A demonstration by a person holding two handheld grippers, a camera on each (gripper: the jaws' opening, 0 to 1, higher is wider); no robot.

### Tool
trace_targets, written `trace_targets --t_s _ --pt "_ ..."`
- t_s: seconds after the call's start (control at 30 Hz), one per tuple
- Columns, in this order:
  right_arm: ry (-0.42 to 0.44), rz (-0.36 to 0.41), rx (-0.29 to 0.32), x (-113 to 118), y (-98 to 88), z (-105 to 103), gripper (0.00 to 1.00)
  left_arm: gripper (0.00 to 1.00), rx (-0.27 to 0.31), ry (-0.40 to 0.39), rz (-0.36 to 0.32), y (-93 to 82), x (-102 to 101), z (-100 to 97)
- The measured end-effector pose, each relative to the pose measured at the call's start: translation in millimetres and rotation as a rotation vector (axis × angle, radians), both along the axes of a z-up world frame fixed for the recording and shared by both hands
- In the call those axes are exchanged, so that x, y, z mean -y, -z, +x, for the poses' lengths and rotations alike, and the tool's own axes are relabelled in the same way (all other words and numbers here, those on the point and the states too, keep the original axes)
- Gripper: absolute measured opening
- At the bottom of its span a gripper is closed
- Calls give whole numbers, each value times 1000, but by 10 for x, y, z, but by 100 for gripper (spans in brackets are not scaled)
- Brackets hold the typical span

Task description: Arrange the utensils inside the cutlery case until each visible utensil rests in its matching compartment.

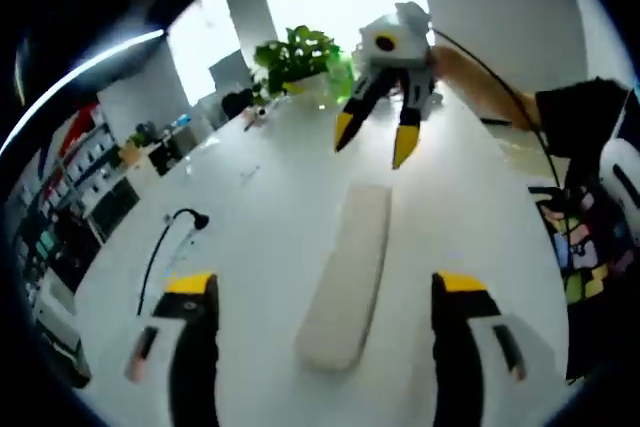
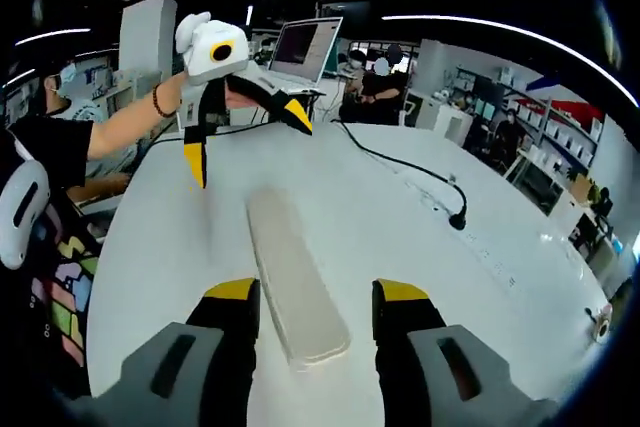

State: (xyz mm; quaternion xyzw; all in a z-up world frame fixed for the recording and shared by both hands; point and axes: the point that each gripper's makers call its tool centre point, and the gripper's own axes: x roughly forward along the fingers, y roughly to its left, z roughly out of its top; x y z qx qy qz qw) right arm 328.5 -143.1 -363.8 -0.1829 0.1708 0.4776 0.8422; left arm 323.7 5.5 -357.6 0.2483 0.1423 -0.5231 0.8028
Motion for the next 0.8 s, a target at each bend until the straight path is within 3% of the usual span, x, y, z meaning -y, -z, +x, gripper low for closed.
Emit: trace_targets --t_s 0.1,0.23,0.37,0.5,0.6,0.7,0.8 --pt "78 40 49 115 -25 -39 46 97 23 -22 -72 -54 -64 -93" --pt "152 124 88 268 -76 -112 46 99 133 -83 -189 -214 -176 -154" --pt "235 212 141 411 -191 -194 47 100 130 -65 -360 -355 -196 -401" --pt "244 259 192 396 -262 -405 51 100 175 -87 -388 -381 -266 -595" --pt "266 304 215 396 -360 -521 53 100 192 -79 -482 -508 -306 -779" --pt "292 330 280 438 -489 -602 56 100 201 -80 -494 -546 -380 -896" --pt "314 339 298 499 -519 -654 56 100 211 -98 -482 -586 -434 -976"
